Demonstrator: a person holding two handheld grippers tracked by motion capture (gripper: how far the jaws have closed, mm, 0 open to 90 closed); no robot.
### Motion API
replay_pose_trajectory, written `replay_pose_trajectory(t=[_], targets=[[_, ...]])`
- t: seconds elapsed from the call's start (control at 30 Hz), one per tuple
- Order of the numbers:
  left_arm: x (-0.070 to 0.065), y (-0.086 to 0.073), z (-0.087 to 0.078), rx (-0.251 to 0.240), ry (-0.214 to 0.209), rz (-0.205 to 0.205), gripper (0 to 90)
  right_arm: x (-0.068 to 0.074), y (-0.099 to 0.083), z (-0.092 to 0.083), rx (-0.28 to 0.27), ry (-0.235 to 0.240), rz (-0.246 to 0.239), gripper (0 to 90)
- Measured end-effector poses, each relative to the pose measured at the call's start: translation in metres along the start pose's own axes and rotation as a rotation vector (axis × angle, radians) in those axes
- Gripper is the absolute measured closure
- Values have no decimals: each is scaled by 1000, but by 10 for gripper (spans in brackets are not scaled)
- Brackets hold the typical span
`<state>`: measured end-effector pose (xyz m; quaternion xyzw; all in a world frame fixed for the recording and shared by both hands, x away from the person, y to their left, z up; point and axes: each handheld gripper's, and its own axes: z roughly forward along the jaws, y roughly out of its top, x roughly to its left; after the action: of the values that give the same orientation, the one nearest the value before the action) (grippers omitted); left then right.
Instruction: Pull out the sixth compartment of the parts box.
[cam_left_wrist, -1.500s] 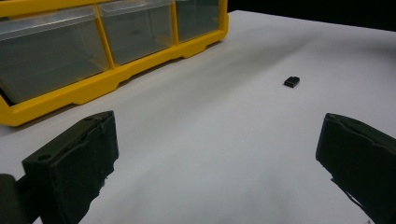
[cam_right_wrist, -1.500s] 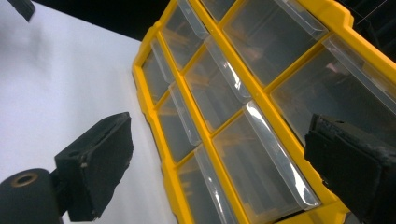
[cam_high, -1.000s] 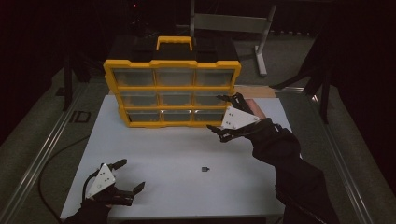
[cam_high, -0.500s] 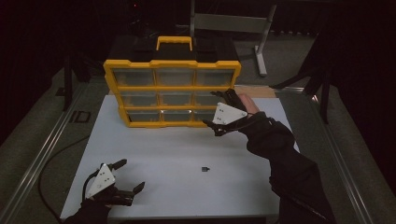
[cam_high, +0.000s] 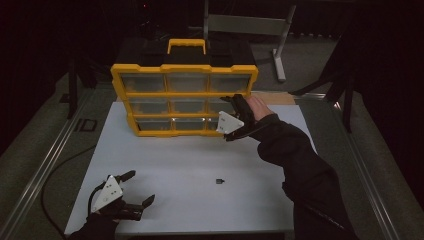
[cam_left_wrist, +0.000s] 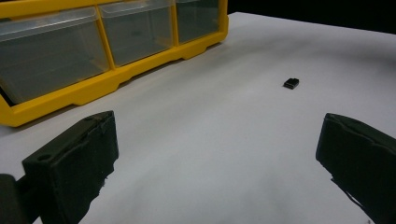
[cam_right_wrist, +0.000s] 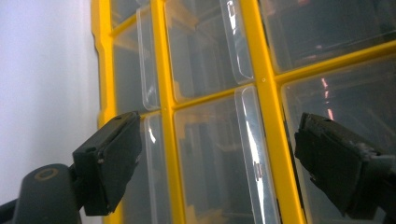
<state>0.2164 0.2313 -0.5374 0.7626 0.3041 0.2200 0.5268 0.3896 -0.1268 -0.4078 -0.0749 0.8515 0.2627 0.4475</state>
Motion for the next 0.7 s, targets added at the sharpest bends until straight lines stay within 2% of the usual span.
replay_pose_trajectory(t=[0.1,0.23,0.43,0.47,0.53,0.7], targets=[[0,0,0,0,0,1,0,-1,1,5,11,-6,-42,163],[0,0,0,-2,0,1,0,-1,2,10,28,-14,-67,177],[0,0,0,-1,0,2,0,2,5,16,100,-31,-98,188],[0,0,0,-1,0,2,0,1,5,18,106,-47,-143,206],[0,0,0,0,0,1,0,3,6,19,122,-49,-147,245],[0,0,0,1,-1,3,0,6,8,24,147,-109,-190,368]])
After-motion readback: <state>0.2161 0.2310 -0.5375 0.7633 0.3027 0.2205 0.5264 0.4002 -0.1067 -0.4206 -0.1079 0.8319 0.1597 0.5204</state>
